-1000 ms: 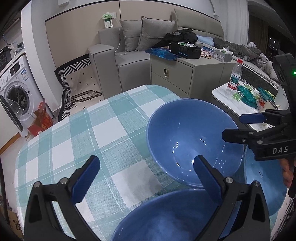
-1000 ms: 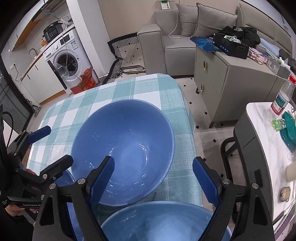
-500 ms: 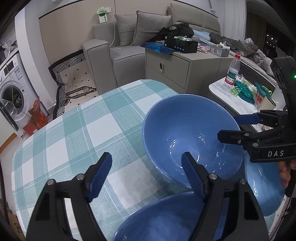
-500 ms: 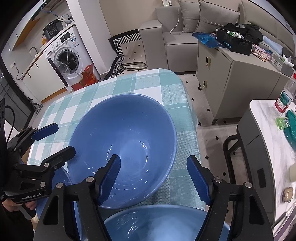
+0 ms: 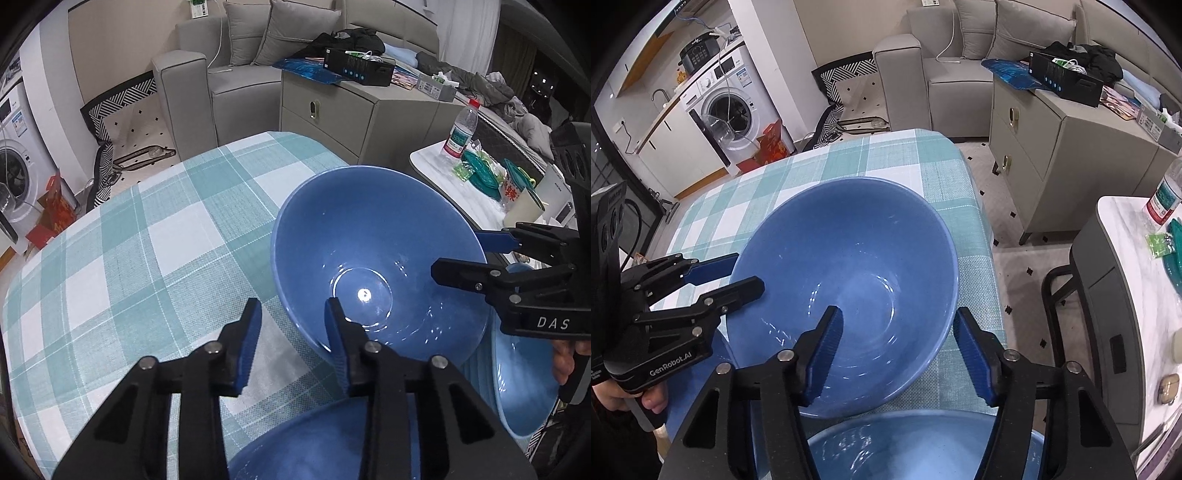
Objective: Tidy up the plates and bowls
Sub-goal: 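Close both tools on the rim of the large dark blue bowl, then lift the dark blue bowl with both tools and carry it toward the cream plates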
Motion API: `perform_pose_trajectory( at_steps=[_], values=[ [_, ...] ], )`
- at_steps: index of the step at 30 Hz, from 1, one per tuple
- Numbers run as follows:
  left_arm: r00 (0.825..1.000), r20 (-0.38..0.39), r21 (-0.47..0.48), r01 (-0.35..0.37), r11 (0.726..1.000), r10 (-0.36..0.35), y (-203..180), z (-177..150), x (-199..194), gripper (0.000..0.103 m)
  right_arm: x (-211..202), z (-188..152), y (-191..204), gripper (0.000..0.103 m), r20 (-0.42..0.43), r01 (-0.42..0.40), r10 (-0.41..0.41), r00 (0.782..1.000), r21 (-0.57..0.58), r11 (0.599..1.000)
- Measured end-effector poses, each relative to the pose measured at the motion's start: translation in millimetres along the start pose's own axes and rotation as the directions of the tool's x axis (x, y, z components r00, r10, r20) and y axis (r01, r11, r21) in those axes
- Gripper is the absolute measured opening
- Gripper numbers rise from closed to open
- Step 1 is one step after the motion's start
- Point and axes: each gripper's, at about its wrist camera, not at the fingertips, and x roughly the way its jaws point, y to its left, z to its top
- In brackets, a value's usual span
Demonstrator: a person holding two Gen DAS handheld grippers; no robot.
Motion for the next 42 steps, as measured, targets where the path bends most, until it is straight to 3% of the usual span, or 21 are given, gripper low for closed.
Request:
perform_pose_trajectory(
  at_steps=[5,27,42],
  values=[
    [1.000,-0.001,0.014,0.008,1.000,-0.008,-4,0,2,0.020,2,-2,1,0.055,-0.008,-0.004,0.004,1.000,-0.010,1.000],
    [0.999,0.012,0.020,-0.031,0.999,0.031,-4,3,-2,0.016,2,-5,-3,0.026,-0.020,0.026,-0.027,0.999,-0.012,1.000],
    [0.999,0.027,0.007,-0.026,1.000,0.025,-1,4,-9,0.015,2,-5,-4,0.023,-0.019,0.022,-0.022,1.000,-0.007,1.000]
  ],
)
